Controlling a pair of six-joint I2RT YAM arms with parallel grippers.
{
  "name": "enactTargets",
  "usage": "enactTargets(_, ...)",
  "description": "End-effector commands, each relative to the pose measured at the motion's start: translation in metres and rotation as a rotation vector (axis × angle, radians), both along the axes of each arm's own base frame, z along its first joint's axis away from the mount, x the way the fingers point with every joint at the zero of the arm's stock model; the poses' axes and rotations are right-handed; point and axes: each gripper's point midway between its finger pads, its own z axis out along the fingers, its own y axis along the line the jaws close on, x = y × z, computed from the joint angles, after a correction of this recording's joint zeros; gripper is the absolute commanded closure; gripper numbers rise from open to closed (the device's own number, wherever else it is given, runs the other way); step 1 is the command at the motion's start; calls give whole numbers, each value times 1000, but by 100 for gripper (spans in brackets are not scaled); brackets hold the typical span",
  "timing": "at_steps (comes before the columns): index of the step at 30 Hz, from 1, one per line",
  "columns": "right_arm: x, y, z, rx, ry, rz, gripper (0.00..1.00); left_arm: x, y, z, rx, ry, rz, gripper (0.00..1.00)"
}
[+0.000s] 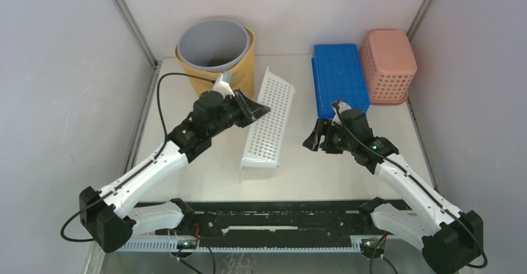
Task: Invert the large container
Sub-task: Turn the container upside down at the center of the board.
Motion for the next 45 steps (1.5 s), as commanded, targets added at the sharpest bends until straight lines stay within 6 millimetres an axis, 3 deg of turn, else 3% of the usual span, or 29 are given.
enactTargets(1, 3, -6, 25, 17, -73, 6, 21, -1, -19, 60, -248, -96, -23, 100)
enactTargets(9, 0, -19, 36, 24, -98, -14, 21, -2, -24, 52, -478, -18, -9, 100)
enactTargets(27, 0, -21, 36, 29, -97, -12, 21, -2, -25, 5, -971, 175, -70, 100)
enactTargets(35, 2, -21, 34, 26, -93, -13, 21, -4, -28, -35, -834, 192, -36, 97)
enactTargets(38, 3, -20, 32, 24, -86, -10, 21, -5, -28, -55, -711, 190, -12, 92)
enactTargets(41, 5, -20, 28, 17, -73, -10, 21, -8, -24, -70, -606, 177, 10, 80)
enactTargets(45, 6, -19, 25, 15, -64, -7, 21, -10, -18, -91, -479, 172, 37, 75)
